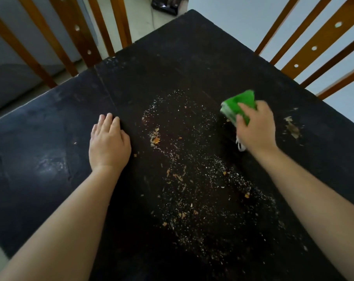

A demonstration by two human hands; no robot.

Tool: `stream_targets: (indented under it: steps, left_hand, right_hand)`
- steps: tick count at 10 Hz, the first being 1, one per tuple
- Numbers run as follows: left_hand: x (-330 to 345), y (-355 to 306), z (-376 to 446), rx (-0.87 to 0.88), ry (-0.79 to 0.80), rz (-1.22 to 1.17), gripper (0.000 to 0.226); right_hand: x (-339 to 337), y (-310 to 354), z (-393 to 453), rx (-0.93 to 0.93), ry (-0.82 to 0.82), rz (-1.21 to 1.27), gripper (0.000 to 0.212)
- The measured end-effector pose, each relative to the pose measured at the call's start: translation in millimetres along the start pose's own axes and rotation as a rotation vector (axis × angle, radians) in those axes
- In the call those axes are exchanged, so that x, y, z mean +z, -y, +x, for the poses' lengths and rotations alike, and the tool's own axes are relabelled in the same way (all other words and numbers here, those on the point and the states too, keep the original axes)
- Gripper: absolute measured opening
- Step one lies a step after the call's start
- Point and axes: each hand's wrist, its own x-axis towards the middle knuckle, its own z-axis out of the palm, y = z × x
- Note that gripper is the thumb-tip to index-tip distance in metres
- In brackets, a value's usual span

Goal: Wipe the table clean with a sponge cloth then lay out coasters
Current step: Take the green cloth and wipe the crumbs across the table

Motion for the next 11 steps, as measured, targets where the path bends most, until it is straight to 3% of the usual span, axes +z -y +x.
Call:
stream_targets:
  steps: [1,2,4,5,6,7,8,9,10,11]
  left_hand:
    - [0,-1,2,-0.004,-0.004,0.017,0.045]
    - [-1,-2,3,-0.007,-0.004,0.023,0.045]
    - [1,0,3,-0.007,-0.015,0.010,0.045]
    - [2,1,3,0.000,-0.027,0.008,0.044]
    - [2,1,3,0.008,-0.028,0.010,0.044]
    - [2,0,4,0.003,-0.028,0.012,0.044]
    - [3,0,4,-0.003,-0.027,0.009,0.044]
    - [2,0,5,-0.006,-0.026,0.010,0.045]
    - [2,0,5,-0.006,-0.024,0.013,0.045]
    - [3,0,5,-0.001,-0.027,0.025,0.045]
  right_hand:
    - [9,-7,44,0.203,0.111,-0.119,0.037]
    - [19,0,50,0.246,0.180,-0.163,0.037]
    - [23,33,-20,-0.156,0.186,0.049,0.034]
    - [-1,40,-20,-0.196,0.198,0.221,0.033]
    - [-11,32,23,-0.109,0.080,0.101,0.040]
    - [5,26,59,0.039,0.168,-0.017,0.038]
    - [29,32,52,0.067,0.202,-0.138,0.037]
    - [38,40,23,-0.065,0.190,-0.108,0.036]
    - [16,42,12,-0.082,0.298,0.032,0.035]
    - [0,38,34,-0.006,0.201,0.075,0.035]
